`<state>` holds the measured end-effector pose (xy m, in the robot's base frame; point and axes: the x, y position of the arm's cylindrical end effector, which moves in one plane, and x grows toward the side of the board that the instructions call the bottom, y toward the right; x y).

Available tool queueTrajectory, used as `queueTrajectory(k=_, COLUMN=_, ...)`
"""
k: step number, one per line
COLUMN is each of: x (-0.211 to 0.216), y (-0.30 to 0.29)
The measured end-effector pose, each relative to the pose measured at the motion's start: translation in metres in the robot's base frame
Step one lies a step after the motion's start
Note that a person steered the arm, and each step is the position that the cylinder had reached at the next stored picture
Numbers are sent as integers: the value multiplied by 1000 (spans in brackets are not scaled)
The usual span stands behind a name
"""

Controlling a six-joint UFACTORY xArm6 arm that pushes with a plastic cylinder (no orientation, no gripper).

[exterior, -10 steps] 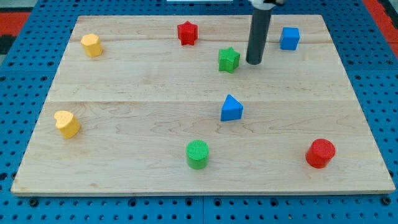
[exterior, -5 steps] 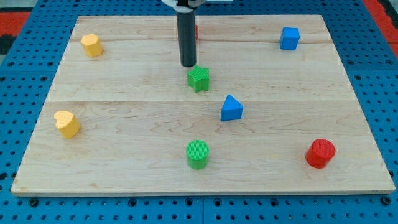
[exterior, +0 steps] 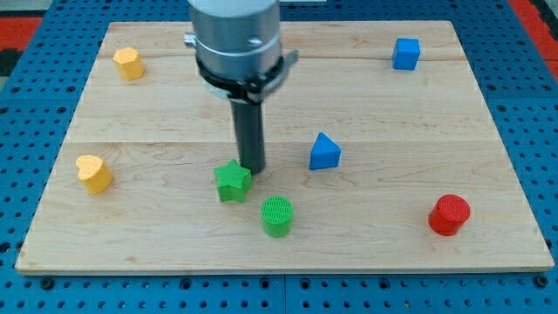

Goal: Move the green star to the bottom left

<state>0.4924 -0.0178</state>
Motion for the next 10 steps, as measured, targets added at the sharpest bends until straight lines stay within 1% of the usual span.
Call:
queueTrajectory(k=1, x=10, y=1)
queueTrajectory(k=2, x=10, y=-61)
queueTrajectory(k=3, x=24, y=-118)
queueTrajectory(k=4, x=49, y=-139)
queueTrajectory(k=5, x=58, y=-185)
queueTrajectory(k=10, x=58, y=-185)
